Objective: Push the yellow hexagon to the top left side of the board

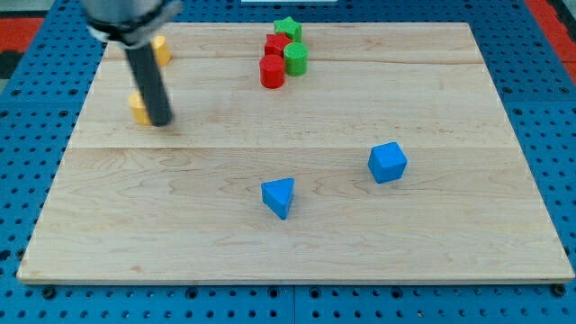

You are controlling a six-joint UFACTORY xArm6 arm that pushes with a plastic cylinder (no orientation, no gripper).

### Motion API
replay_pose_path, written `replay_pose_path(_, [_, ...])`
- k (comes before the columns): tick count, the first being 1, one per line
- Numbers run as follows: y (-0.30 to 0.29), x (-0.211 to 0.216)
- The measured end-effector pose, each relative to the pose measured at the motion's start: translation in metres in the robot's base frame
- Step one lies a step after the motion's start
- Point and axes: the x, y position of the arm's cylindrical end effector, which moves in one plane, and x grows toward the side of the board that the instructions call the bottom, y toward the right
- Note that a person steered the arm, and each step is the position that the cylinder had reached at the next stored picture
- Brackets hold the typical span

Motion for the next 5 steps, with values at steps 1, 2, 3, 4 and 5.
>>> replay_pose_path(1, [-0.007,0.005])
replay_pose_path(2, [-0.038,-0.013])
replay_pose_path(3, [-0.045,-0.052])
replay_pose_path(4, [-0.043,-0.095])
replay_pose_path(5, [-0.029,-0.086])
